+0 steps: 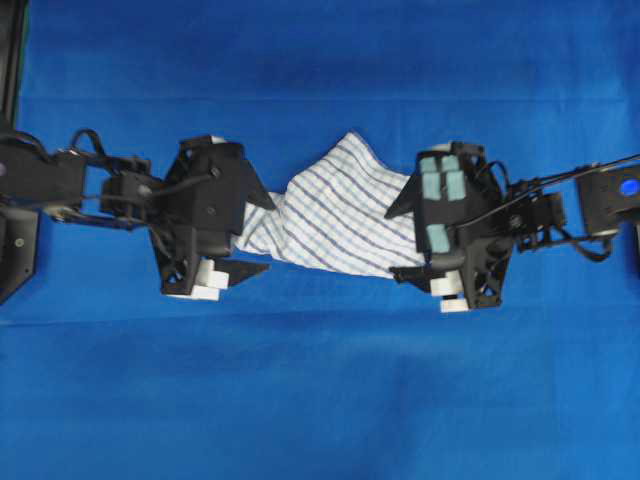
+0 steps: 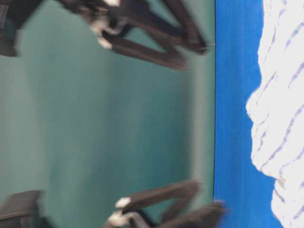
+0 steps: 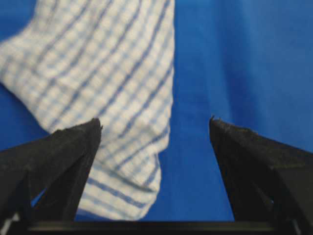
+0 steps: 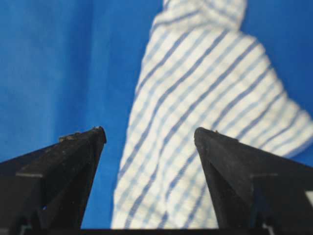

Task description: Lift the towel with both arms.

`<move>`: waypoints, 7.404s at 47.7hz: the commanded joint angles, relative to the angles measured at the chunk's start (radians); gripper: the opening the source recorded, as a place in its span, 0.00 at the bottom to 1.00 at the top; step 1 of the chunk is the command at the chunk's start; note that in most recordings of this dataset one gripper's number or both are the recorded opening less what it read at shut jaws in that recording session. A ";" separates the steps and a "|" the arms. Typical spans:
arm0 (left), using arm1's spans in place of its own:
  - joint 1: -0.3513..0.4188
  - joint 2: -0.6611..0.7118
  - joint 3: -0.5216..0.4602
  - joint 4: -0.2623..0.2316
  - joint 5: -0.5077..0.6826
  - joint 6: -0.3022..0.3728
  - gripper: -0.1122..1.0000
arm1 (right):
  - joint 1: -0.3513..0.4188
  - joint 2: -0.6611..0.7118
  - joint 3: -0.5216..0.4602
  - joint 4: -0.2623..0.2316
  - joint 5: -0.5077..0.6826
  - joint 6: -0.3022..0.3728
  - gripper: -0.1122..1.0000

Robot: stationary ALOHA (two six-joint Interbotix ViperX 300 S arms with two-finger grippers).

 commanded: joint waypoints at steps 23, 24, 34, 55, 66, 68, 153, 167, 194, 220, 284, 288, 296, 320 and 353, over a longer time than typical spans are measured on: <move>-0.002 0.238 0.002 -0.002 -0.163 -0.002 0.88 | 0.003 0.239 0.063 0.084 -0.282 0.005 0.73; -0.002 0.242 0.003 -0.002 -0.170 -0.002 0.88 | 0.003 0.247 0.063 0.086 -0.291 0.005 0.73; 0.003 0.287 0.021 -0.003 -0.238 -0.002 0.88 | 0.003 0.304 0.078 0.117 -0.345 0.005 0.72; 0.018 0.305 0.025 -0.011 -0.192 0.000 0.20 | -0.023 0.314 0.077 0.123 -0.344 0.002 0.23; 0.018 0.276 0.011 -0.009 -0.143 0.003 0.14 | -0.028 0.302 0.067 0.124 -0.331 0.002 0.13; 0.018 0.259 0.006 -0.009 -0.127 0.003 0.14 | -0.028 0.290 0.063 0.124 -0.324 0.003 0.13; 0.018 -0.259 -0.456 0.003 0.571 -0.017 0.14 | -0.028 -0.265 -0.374 -0.037 0.310 -0.018 0.13; 0.018 -0.261 -0.454 0.003 0.541 -0.008 0.18 | -0.028 -0.265 -0.373 -0.037 0.310 -0.012 0.13; 0.011 -0.276 -0.430 0.002 0.525 -0.017 0.83 | -0.029 -0.262 -0.344 -0.037 0.321 -0.006 0.73; -0.061 -0.225 -0.118 -0.002 0.287 -0.021 0.83 | 0.005 -0.109 -0.164 0.005 0.206 0.005 0.73; -0.063 0.256 0.055 -0.002 -0.094 0.049 0.39 | 0.083 0.364 -0.038 0.115 -0.209 0.002 0.51; -0.064 0.249 0.048 -0.002 -0.046 0.054 0.20 | 0.083 0.353 -0.038 0.114 -0.201 -0.003 0.29; -0.064 0.193 0.014 -0.002 0.058 0.072 0.13 | 0.083 0.290 -0.038 0.109 -0.158 -0.015 0.14; -0.060 -0.126 -0.196 0.000 0.453 0.057 0.13 | 0.054 -0.049 -0.137 0.017 0.147 -0.015 0.14; 0.006 -0.255 -0.489 0.003 0.704 0.052 0.13 | 0.025 -0.186 -0.453 -0.150 0.466 -0.017 0.14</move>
